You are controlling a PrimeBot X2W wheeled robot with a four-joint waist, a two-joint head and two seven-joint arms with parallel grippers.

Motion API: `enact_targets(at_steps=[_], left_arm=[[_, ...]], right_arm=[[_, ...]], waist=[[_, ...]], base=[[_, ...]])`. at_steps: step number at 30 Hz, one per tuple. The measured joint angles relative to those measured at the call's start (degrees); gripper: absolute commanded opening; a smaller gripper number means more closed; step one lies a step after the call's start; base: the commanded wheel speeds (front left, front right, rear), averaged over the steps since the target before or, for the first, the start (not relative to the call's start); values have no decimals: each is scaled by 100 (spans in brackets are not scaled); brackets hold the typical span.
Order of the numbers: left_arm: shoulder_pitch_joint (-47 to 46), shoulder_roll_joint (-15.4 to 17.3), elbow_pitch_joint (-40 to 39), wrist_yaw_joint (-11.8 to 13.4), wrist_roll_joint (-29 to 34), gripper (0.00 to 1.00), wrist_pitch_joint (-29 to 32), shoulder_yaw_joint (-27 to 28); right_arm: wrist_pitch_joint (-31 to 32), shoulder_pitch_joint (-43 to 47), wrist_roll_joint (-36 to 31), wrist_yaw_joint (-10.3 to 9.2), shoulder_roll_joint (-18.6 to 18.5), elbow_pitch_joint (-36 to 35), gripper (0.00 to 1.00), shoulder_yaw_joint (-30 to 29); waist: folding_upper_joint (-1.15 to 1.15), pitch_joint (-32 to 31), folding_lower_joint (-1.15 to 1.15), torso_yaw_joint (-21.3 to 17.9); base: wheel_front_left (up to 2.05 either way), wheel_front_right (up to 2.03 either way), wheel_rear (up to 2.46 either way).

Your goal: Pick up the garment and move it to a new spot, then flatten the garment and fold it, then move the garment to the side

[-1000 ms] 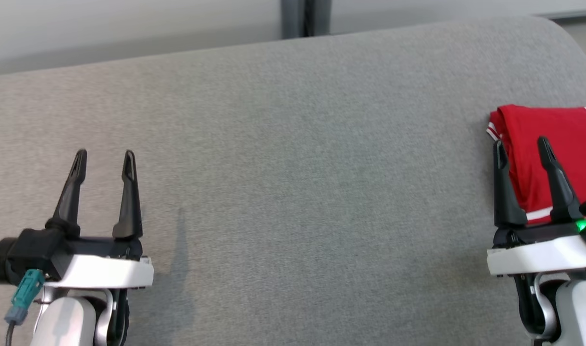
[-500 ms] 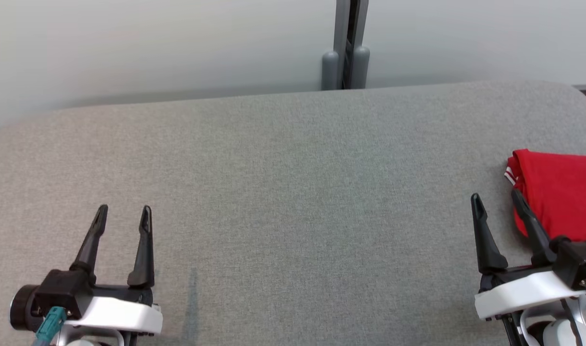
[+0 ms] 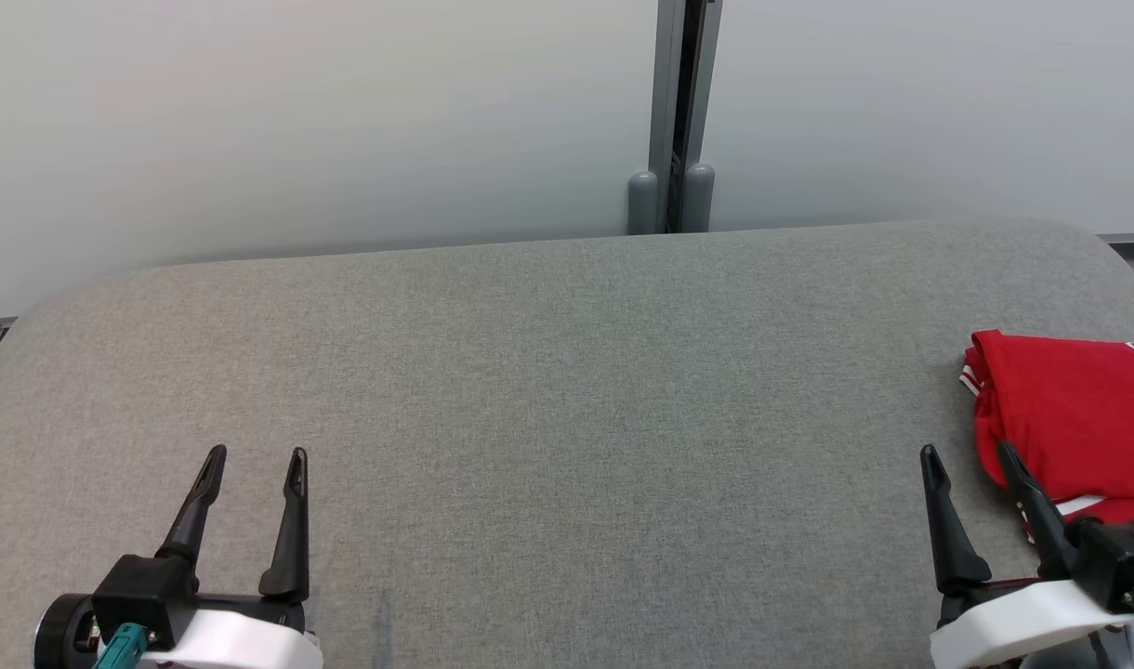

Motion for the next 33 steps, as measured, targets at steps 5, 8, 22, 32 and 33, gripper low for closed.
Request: enact_targets(at_steps=[5, 8, 22, 32, 33], left_arm=[[97, 16, -1, 19, -26, 100, 51, -19], [100, 30, -2, 52, -58, 100, 80, -15], [110, 49, -2, 149, -119, 100, 158, -25], [110, 73, -8, 174, -153, 100, 196, -44], [110, 73, -8, 182, -159, 100, 196, -44]], right_arm=[[97, 112, -31, 0, 25, -108, 100, -7], [118, 130, -40, 0, 43, -158, 100, -2], [178, 176, -48, 0, 77, -256, 100, 15], [178, 176, -47, 0, 94, -257, 100, 14], [178, 176, -47, 0, 96, -257, 100, 12]], waist=[[0, -81, 0, -7], [0, -105, 0, -7], [0, -111, 0, 17], [0, -87, 0, 15], [0, -86, 0, 15]], base=[[0, 0, 0], [0, 0, 0], [0, 0, 0], [0, 0, 0], [0, 0, 0]])
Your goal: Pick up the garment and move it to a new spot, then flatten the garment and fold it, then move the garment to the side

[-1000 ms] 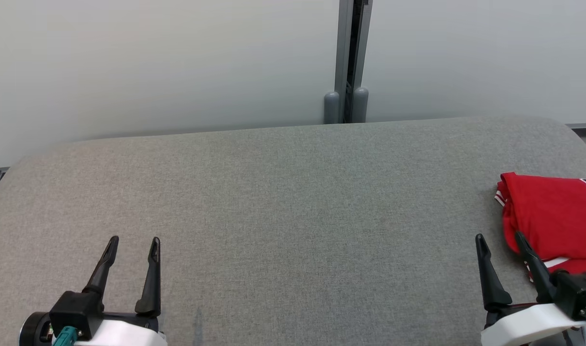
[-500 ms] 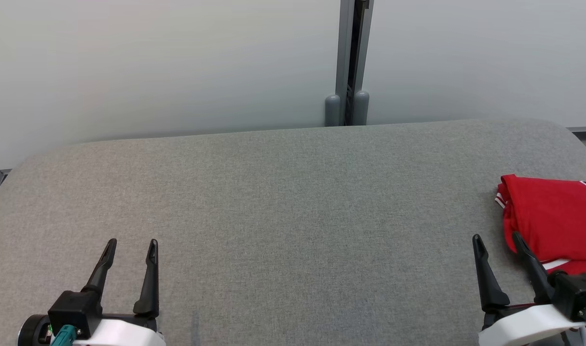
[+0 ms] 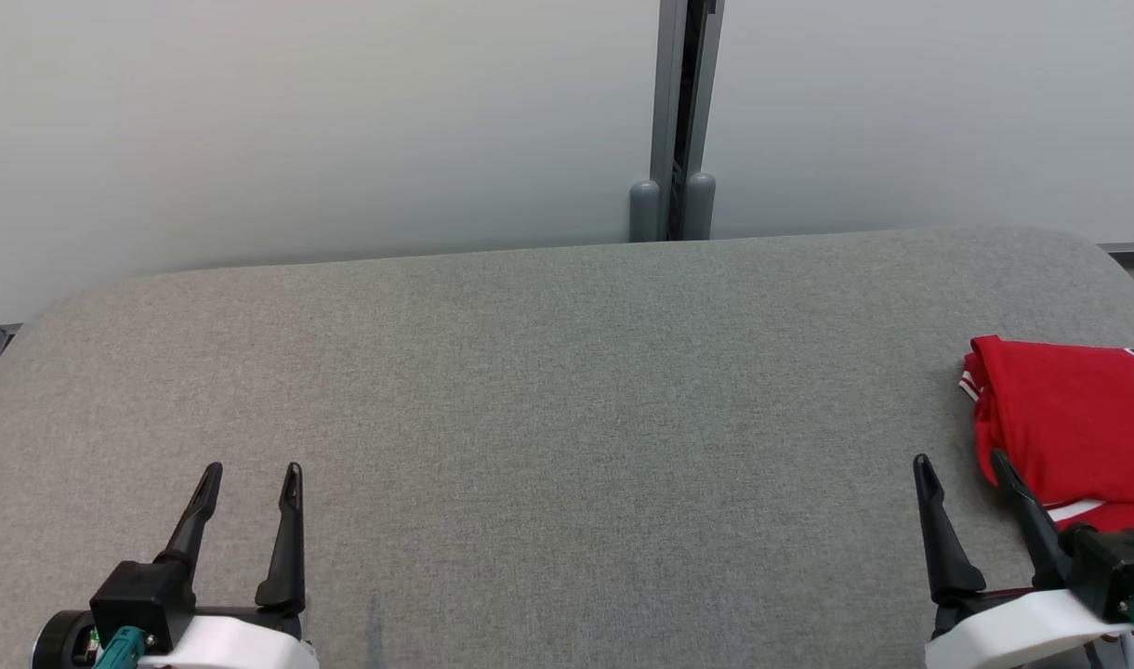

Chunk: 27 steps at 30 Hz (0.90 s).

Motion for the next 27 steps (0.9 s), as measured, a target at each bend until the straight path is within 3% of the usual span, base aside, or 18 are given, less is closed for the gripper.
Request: enact_targets(at_steps=[14, 15, 18, 27], left_arm=[[1, 15, 55, 40, -62, 100, -20, -25], [15, -13, 102, 38, -64, 0, -13, -34], [149, -104, 222, 27, -102, 0, 1, -87], [222, -190, 135, -88, -866, 0, -3, -169]], right_arm=[[-2, 4, 9, 0, 12, 25, 100, -13], [-2, 21, 9, 0, 21, 80, 0, 2], [-1, 129, 55, 0, 66, 208, 0, 32], [167, 258, 1084, 0, -42, 172, 0, -112]], waist=[[0, 0, 0, 3], [0, 0, 0, 3], [0, 1, 0, 3], [0, 10, 0, 6]], base=[[0, 0, 0], [0, 0, 0], [0, 0, 0], [0, 0, 0]])
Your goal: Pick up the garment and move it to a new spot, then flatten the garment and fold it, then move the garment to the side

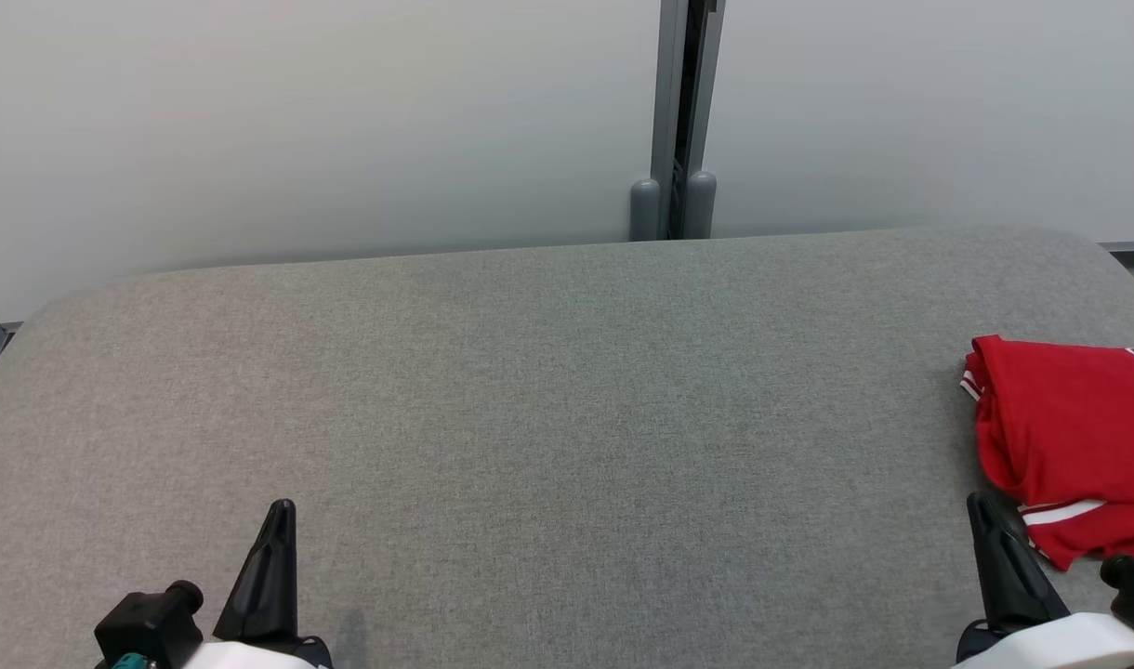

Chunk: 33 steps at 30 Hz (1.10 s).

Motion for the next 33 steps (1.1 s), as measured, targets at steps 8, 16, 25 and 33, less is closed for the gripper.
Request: enact_targets(at_steps=[8, 16, 25, 33], left_arm=[[115, -76, -109, -108, -717, 0, -20, -76], [153, -162, -252, -243, -1444, 0, -52, -159], [249, -224, -361, -348, -2108, 0, -68, -224], [343, -294, -454, -446, -2629, 0, -94, -290]], right_arm=[[227, 83, 928, 0, -65, -35, 0, -193], [489, 144, 1838, 0, -90, -62, 0, -430], [781, 225, 2633, 0, -93, -86, 0, -669], [1034, 246, 3272, 0, -88, -103, 0, -896]], waist=[[0, 9, 0, 3], [0, 19, 0, 6], [0, 29, 0, 10], [0, 37, 0, 13]], base=[[0, 0, 0], [0, 0, 0], [0, 0, 0], [0, 0, 0]])
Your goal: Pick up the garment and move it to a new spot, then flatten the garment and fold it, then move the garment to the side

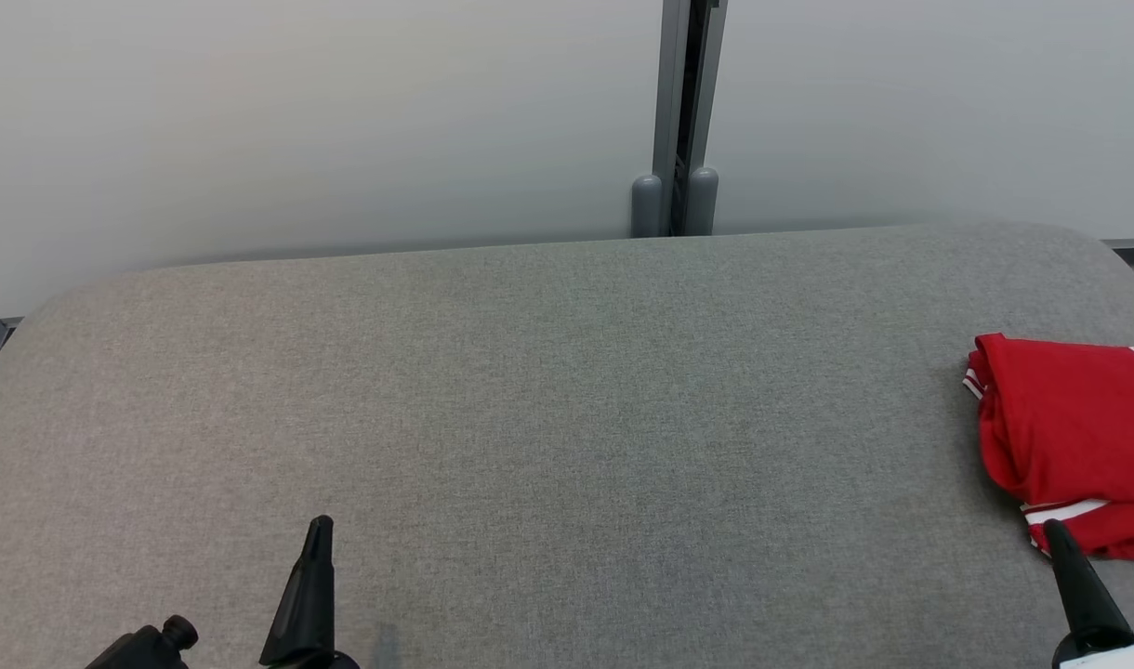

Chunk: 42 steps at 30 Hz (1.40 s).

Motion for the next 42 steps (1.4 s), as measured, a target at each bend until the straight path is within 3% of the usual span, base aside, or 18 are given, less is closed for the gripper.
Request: enact_targets(at_steps=[42], left_arm=[[255, -241, -390, -377, -2251, 0, -76, -253]], right_arm=[[1118, 131, 2561, -1, 101, -74, 0, -1022]], waist=[[0, 45, 0, 16]], base=[[0, 0, 0]])
